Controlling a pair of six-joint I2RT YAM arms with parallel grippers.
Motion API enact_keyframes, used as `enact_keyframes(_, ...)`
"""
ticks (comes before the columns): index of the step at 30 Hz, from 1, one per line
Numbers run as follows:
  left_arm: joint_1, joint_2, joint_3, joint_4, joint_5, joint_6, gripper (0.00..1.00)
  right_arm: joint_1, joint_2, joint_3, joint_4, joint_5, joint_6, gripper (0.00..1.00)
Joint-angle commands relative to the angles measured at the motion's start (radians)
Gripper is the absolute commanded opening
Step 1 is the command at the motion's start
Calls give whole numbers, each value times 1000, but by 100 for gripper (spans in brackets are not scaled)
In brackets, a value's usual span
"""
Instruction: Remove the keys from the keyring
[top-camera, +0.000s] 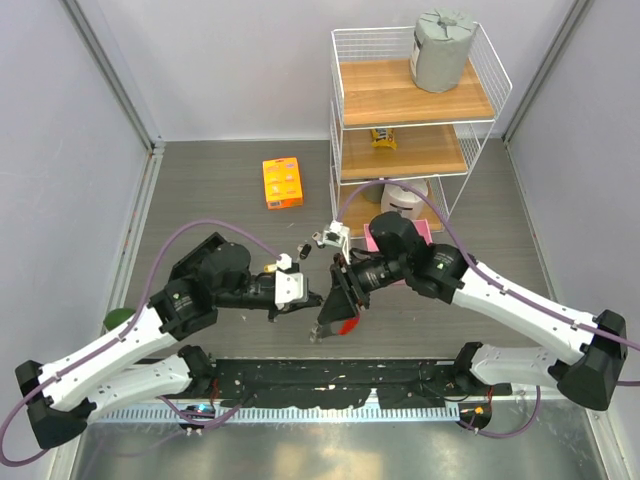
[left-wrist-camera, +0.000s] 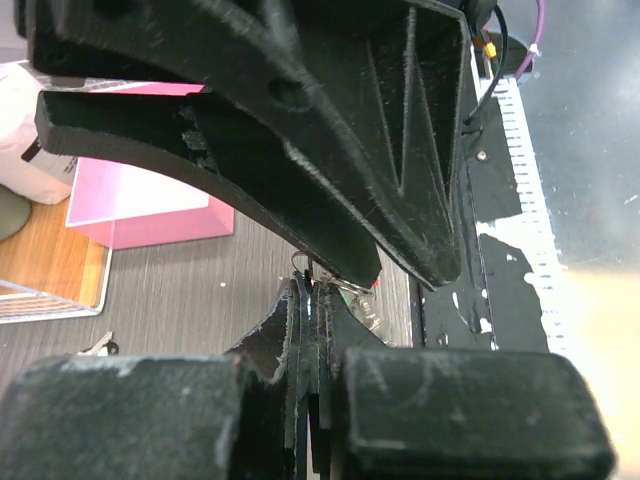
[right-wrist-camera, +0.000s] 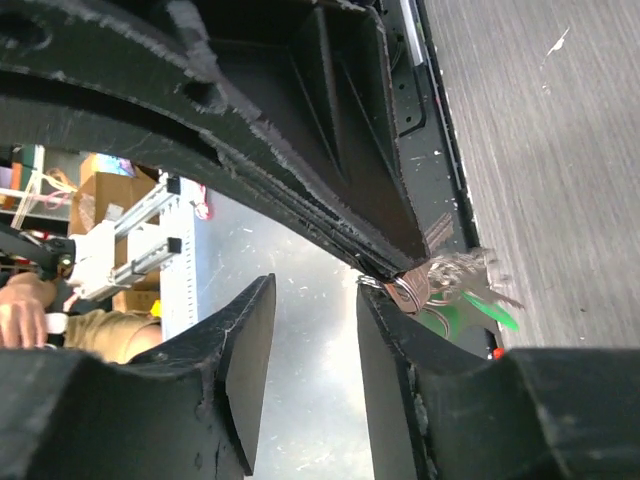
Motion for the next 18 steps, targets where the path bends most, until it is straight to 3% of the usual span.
enact_keyframes(1, -19, -34, -37, 195, 59, -67, 0, -13, -95, -31, 178, 28, -82, 45)
enact_keyframes(5, -19, -68, -80, 295, 79, -119, 0, -16, -191, -110, 282, 52, -143, 50)
enact_keyframes(18, -19, -56, -8, 252, -27, -196, 0, -16, -414, -244, 377, 235, -248, 47)
